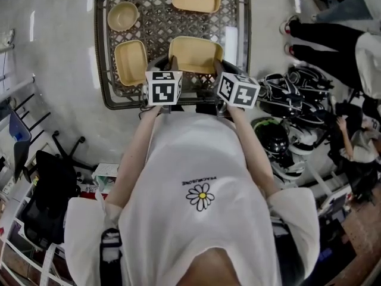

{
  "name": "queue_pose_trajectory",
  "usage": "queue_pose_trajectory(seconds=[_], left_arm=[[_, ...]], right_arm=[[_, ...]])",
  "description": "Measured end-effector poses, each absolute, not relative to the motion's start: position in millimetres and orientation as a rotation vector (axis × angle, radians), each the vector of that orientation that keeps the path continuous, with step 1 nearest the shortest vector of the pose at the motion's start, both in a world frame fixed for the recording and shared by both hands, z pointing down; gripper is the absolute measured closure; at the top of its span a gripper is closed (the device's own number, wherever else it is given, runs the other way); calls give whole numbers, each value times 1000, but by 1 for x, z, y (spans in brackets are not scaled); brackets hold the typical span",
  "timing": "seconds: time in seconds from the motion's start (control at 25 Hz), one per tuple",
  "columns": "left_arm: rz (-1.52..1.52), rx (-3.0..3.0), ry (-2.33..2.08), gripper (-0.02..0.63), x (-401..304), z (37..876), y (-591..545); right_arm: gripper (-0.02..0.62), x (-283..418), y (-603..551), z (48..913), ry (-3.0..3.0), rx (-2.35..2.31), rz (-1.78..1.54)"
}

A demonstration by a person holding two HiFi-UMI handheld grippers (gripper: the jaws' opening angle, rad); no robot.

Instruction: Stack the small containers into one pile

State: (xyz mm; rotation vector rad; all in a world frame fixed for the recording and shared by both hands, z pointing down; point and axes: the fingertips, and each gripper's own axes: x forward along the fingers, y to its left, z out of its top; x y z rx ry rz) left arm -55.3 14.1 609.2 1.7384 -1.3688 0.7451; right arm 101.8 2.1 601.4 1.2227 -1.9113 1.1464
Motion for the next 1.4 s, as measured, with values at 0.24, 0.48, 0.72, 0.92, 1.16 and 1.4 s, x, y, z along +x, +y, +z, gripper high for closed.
queue_pose_trajectory(seconds=[0.24, 0.48, 0.72, 0.92, 1.16, 1.4], left_arm=[[604, 1904, -1615, 549, -74, 518, -45], [437, 2048, -1816, 555, -87, 423, -79], [383, 2139, -1947, 555, -92, 375, -84], [384, 2152, -1919, 555, -87, 375, -90], [556, 2122, -1839, 554, -83, 404, -124], [699, 2037, -1711, 552, -77, 450, -171]], right_arm=[[545, 85, -56, 508, -2158, 1379, 892], [545, 74, -88, 422, -2353, 1502, 668], [543, 68, -92, 381, -2467, 1533, 535], [545, 72, -100, 377, -2452, 1553, 536], [543, 74, -135, 414, -2371, 1396, 715], [543, 76, -181, 464, -2216, 1295, 872]])
